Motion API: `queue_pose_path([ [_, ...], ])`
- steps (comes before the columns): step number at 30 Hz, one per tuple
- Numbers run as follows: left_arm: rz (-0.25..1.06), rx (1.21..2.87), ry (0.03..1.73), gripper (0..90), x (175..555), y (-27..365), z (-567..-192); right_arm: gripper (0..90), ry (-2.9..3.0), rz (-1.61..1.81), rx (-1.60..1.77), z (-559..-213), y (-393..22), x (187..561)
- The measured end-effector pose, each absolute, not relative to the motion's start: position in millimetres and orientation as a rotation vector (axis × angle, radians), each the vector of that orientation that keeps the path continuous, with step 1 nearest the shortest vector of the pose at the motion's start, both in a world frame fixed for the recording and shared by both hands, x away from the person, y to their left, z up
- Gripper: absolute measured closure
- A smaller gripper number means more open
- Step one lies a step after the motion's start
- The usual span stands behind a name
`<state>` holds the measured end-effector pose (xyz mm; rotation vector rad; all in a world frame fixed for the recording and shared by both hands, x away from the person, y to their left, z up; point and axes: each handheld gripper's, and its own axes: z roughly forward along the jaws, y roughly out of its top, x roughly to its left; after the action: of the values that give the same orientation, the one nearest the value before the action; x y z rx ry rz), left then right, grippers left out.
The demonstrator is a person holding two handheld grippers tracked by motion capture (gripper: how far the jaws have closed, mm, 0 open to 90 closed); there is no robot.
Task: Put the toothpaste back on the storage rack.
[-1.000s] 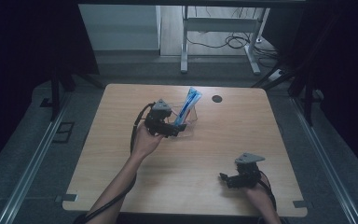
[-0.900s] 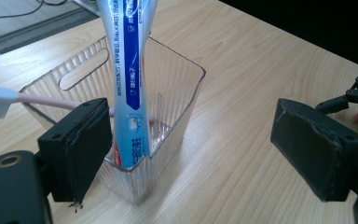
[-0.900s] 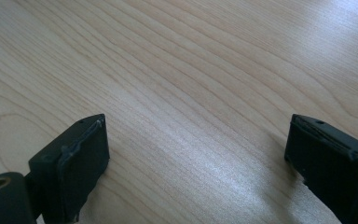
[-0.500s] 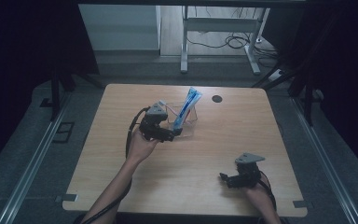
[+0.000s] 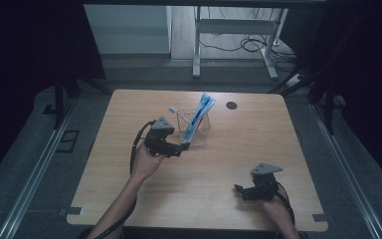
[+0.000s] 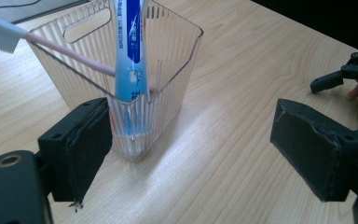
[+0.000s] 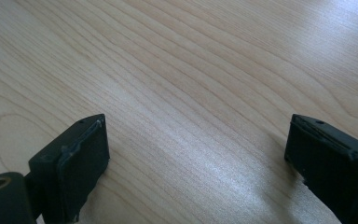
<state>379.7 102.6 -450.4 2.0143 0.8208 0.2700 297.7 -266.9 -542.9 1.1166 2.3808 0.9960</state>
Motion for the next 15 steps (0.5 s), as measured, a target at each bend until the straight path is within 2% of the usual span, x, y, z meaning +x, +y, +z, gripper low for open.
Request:
queue_pose_path([
  [15, 0.286, 2.024, 0.837, 13.0, 362.0, 116.3, -455.8, 6.1, 2.38, 0.998, 1.115, -543.0, -267.0, 297.8],
])
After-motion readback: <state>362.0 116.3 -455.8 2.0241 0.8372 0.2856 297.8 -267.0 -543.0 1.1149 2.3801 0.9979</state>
